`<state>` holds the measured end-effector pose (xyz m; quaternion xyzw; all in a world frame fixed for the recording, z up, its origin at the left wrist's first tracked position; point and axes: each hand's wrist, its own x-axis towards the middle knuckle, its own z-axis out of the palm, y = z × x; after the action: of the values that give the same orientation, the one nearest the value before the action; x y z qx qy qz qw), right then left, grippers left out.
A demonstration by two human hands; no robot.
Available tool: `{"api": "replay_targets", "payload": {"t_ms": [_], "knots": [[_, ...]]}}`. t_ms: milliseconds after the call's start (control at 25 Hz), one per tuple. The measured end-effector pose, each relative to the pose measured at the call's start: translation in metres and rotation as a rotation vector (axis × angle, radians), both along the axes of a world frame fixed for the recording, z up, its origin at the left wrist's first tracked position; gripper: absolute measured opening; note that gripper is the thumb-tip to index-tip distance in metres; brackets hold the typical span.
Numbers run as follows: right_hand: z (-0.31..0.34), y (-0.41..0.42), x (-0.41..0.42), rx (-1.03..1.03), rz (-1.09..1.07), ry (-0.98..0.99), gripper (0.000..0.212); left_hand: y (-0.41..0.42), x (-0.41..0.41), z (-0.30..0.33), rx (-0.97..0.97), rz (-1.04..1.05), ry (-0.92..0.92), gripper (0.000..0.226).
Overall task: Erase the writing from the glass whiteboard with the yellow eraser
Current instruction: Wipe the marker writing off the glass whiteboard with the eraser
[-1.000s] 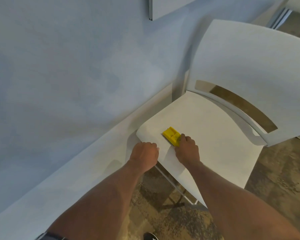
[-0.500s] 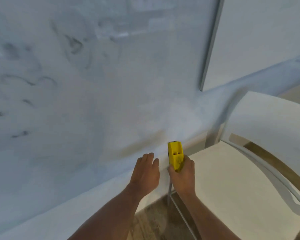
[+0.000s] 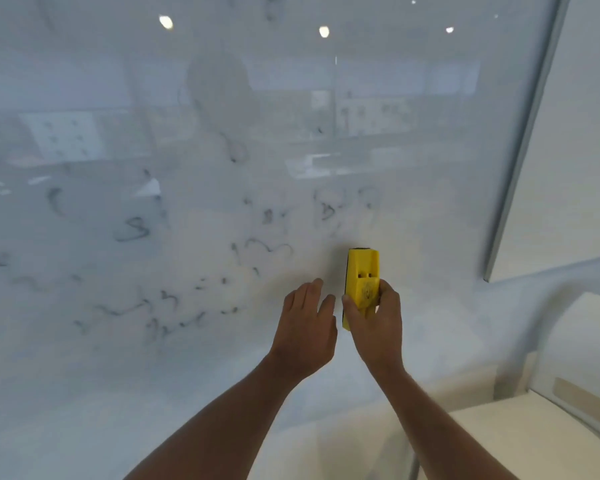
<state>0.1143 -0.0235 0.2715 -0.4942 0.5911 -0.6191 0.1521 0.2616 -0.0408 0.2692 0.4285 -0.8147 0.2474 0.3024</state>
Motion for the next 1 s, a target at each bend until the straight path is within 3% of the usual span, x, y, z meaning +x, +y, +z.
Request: {"api": "replay_targets", "payload": {"t_ms": [320,560,800,1000], "knots": [[0.158,0.002,0.094,-0.348,0.035,0.156,0.052,0.022,0.114,0.161,-0.322,-0.028,0.101,0.039],[0.270,-0.001,0.151,-0.484,0.063,0.298,0.060,0.037,0.230,0.270,-0.509,0.092,0.120,0.044],[0.366,-0.019,0.214,-0.580,0.000,0.531,0.081,0.046,0.350,0.342,-0.578,0.259,0.125,0.048],[0.437,-0.029,0.254,-0.725,-0.104,0.793,0.068,0.054,0.436,0.374,-0.572,0.389,0.216,0.055]]}}
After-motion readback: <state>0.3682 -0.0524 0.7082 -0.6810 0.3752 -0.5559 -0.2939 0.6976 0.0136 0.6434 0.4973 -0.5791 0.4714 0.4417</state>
